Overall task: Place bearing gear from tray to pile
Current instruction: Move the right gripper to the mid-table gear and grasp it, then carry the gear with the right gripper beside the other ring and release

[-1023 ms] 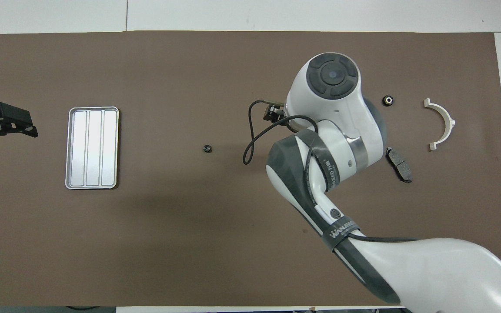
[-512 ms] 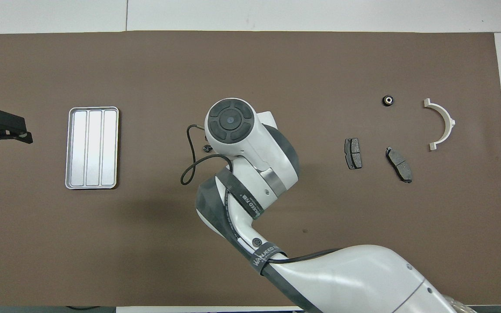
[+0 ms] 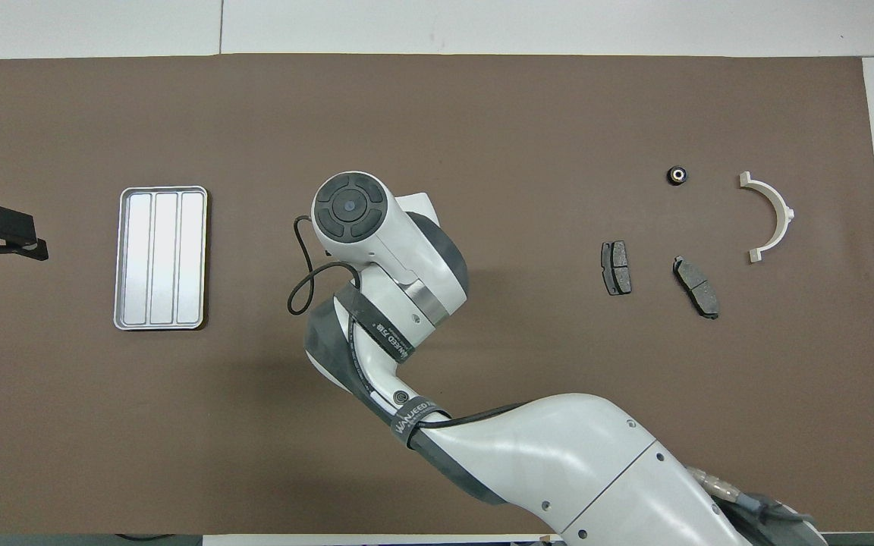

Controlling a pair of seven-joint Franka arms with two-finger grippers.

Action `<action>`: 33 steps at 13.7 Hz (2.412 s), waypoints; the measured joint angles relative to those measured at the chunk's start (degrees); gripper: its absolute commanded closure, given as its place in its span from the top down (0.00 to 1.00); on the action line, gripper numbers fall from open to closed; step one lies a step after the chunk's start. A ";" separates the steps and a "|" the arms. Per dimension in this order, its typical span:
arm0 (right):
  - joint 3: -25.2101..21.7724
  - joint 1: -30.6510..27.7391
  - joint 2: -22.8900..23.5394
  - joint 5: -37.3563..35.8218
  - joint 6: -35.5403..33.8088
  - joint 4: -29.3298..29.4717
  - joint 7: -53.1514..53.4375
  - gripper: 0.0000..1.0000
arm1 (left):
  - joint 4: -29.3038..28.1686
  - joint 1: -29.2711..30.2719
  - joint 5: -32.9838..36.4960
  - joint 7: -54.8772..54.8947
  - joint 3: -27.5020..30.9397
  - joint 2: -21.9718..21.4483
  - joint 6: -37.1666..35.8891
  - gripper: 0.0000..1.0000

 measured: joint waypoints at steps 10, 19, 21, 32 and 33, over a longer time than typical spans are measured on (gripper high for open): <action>-3.75 4.17 9.59 -0.22 -0.87 9.13 0.35 1.00 | -0.04 -0.02 0.00 0.00 0.01 0.00 -0.10 1.00; -3.69 4.29 9.42 -0.22 -1.45 10.28 0.44 0.09 | -0.04 -0.02 0.00 0.00 0.01 0.00 -0.12 1.00; -3.68 4.30 9.41 -0.22 -1.46 10.32 0.56 0.00 | -0.04 -0.02 0.00 0.00 0.01 0.00 -0.13 1.00; -4.52 -7.30 -0.27 -0.44 -17.81 12.93 -24.36 0.00 | -0.04 -0.02 0.00 0.00 0.01 0.00 -0.14 1.00; -4.47 -10.41 -2.31 -0.43 -19.32 12.83 -30.69 0.00 | -0.04 -0.02 0.00 0.00 0.01 0.00 -0.14 1.00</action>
